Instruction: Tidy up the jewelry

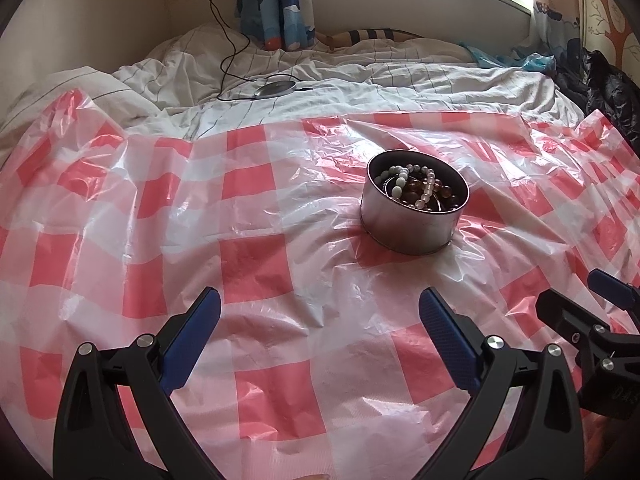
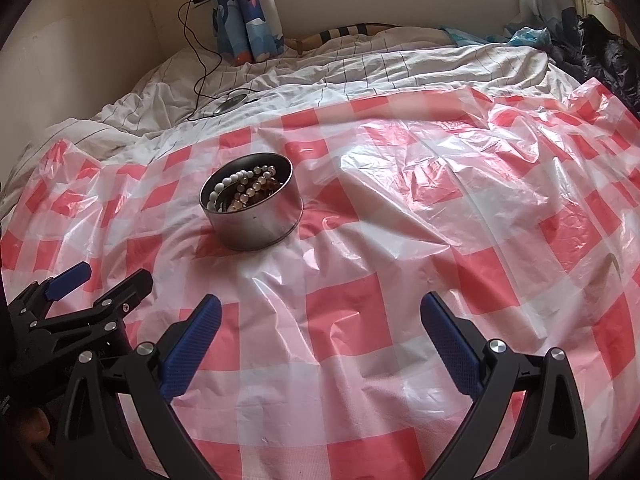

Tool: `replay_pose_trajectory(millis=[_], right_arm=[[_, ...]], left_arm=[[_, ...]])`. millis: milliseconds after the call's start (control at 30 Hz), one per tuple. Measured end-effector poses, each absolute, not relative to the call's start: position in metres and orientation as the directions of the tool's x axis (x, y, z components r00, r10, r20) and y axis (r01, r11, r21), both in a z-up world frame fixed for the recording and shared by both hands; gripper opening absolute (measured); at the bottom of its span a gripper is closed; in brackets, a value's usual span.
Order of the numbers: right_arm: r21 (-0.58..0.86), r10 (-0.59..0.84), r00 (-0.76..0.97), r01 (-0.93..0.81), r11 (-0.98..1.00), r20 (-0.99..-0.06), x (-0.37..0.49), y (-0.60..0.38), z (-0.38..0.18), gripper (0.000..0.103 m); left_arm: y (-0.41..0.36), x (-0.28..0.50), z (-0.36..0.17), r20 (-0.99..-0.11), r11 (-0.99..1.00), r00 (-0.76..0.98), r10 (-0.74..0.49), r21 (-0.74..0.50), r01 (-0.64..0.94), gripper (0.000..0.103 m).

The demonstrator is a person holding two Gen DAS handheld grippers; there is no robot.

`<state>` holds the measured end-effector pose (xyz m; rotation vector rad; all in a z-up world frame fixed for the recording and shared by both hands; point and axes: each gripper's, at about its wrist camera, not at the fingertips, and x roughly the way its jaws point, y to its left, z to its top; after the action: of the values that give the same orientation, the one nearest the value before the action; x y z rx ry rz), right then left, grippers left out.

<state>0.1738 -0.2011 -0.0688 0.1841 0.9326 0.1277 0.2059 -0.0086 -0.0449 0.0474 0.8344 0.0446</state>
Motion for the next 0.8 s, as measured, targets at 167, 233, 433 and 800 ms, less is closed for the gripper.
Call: replay_pose_trajectory(millis=[167,233,433,800], right_arm=[[0.210,0.188,0.588,-0.030,0.977,-0.787,0.1736,-0.2006,-0.0700,0.095],[0.210,0.188,0.587,-0.031,0.977,-0.787,0.1735,-0.2006,-0.0705,0.095],[0.210,0.187,0.588,-0.030,0.977,-0.787,0.1734,-0.2006,-0.0706,0.095],[0.206,0.177,0.591,-0.019,0.978,-0.787,0.1741,-0.2031,-0.0718,0.095]], left_arm=[[-0.0082,0.2067,-0.0456,-0.743,0.998,0.667,0.057,0.061,-0.018,0.095],[-0.0084,0.2067,-0.0457,-0.743,0.998,0.666,0.058,0.061,-0.019,0.095],[-0.0085,0.2068,-0.0455,-0.743,0.998,0.666,0.059,0.062,-0.018,0.095],[-0.0072,0.2065,-0.0440,-0.741,0.997,0.668,0.075,0.071,-0.033,0.095]])
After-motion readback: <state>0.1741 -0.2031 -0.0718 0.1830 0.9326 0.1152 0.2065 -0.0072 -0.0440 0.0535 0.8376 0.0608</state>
